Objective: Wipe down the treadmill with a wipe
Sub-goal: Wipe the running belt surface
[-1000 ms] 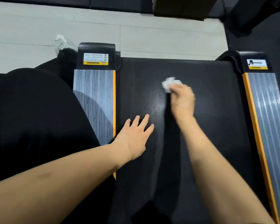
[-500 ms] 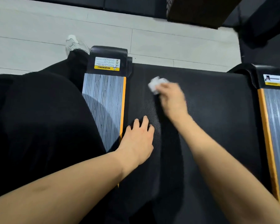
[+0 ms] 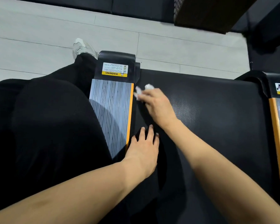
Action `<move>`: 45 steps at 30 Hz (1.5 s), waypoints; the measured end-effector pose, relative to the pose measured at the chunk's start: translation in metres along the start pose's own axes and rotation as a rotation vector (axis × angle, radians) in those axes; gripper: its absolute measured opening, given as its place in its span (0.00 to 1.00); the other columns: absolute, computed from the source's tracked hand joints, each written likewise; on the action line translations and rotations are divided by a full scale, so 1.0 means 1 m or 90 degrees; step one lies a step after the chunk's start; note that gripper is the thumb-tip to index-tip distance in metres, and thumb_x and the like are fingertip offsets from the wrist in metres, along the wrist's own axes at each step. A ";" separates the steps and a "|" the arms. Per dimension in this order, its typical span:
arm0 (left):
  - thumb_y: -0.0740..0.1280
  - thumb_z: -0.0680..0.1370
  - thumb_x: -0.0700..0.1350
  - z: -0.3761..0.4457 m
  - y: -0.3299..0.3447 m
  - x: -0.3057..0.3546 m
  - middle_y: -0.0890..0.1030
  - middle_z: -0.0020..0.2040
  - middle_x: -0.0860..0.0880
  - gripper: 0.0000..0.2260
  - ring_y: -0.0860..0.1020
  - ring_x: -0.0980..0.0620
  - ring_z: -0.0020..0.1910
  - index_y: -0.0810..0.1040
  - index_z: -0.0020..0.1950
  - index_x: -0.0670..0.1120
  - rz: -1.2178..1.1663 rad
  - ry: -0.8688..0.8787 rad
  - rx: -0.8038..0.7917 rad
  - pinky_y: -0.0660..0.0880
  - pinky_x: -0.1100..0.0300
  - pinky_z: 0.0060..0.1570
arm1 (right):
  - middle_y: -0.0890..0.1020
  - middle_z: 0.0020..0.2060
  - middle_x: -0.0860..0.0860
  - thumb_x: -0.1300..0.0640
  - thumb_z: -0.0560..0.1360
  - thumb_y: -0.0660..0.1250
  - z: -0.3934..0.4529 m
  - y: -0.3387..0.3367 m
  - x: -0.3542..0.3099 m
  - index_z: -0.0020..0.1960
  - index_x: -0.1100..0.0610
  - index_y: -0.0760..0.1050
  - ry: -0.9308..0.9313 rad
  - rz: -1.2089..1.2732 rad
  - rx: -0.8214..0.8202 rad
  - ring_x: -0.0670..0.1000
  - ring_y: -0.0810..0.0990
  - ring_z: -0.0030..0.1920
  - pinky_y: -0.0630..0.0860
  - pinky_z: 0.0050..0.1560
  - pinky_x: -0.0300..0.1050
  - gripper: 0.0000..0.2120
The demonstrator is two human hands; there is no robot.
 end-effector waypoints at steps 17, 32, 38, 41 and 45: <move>0.60 0.84 0.52 0.001 -0.007 0.003 0.38 0.82 0.35 0.37 0.45 0.32 0.81 0.42 0.83 0.39 0.014 -0.001 -0.002 0.61 0.39 0.75 | 0.85 0.53 0.54 0.70 0.71 0.69 0.021 0.004 -0.012 0.54 0.58 0.85 0.021 0.033 -0.065 0.56 0.80 0.53 0.77 0.52 0.48 0.16; 0.60 0.83 0.55 0.018 -0.008 -0.001 0.38 0.83 0.40 0.37 0.42 0.36 0.82 0.43 0.84 0.44 0.001 -0.008 0.127 0.49 0.37 0.79 | 0.83 0.53 0.57 0.63 0.78 0.60 -0.014 -0.023 0.021 0.56 0.60 0.84 0.222 -0.011 0.040 0.58 0.79 0.55 0.74 0.59 0.46 0.15; 0.59 0.83 0.56 0.020 0.000 0.000 0.31 0.81 0.39 0.41 0.38 0.35 0.81 0.32 0.82 0.44 0.055 -0.010 0.125 0.47 0.37 0.79 | 0.84 0.54 0.52 0.68 0.76 0.67 -0.068 -0.067 0.074 0.59 0.51 0.84 0.186 -0.078 0.142 0.49 0.76 0.49 0.74 0.54 0.38 0.17; 0.58 0.83 0.55 0.021 0.000 0.001 0.30 0.81 0.38 0.41 0.38 0.35 0.81 0.31 0.81 0.44 0.065 -0.012 0.131 0.47 0.37 0.79 | 0.85 0.50 0.56 0.70 0.73 0.65 -0.127 -0.122 0.142 0.58 0.54 0.84 0.421 -0.184 0.253 0.52 0.77 0.48 0.72 0.51 0.40 0.19; 0.58 0.83 0.56 0.021 0.000 0.009 0.33 0.81 0.35 0.42 0.40 0.32 0.81 0.33 0.81 0.41 0.096 -0.021 0.122 0.51 0.34 0.78 | 0.83 0.45 0.54 0.69 0.72 0.62 -0.143 -0.120 0.160 0.51 0.57 0.84 0.609 -0.152 0.313 0.53 0.77 0.45 0.73 0.50 0.47 0.15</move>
Point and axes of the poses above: each hand's wrist, its own z-axis towards the middle knuckle, its own y-axis out of the palm, x = y × z, the point moved 4 cm from there along z, towards the middle knuckle
